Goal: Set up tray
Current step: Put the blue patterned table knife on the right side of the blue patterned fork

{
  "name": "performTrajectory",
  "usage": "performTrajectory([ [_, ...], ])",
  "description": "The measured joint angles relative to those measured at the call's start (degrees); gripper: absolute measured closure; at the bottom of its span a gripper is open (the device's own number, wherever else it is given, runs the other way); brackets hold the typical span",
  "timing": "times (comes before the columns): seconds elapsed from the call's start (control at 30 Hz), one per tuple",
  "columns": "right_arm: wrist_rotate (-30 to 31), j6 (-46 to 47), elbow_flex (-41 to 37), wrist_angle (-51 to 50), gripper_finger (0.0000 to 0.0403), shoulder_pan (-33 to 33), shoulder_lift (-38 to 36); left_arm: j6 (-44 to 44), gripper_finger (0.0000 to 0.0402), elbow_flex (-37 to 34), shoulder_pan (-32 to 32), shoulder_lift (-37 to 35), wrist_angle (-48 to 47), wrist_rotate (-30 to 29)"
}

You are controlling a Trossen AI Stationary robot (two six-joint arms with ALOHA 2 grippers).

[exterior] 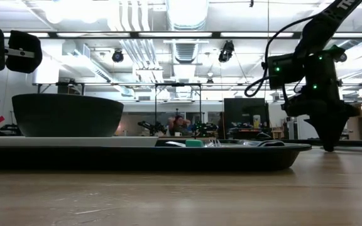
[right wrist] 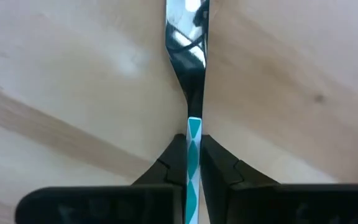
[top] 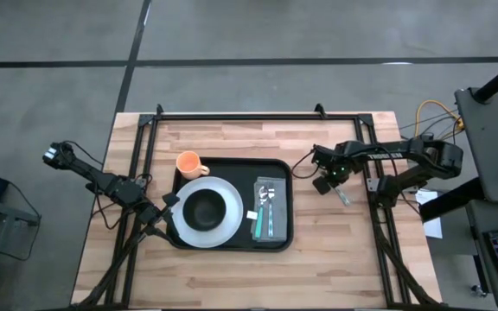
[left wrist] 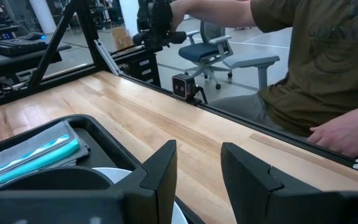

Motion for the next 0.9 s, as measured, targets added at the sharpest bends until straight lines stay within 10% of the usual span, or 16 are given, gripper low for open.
performTrajectory([
  [0.9,-0.51,40.58,9.85,0.29,0.0390,20.17,0.56,-0.02,0.0295,0.00,0.00,0.00,0.00,0.00],
])
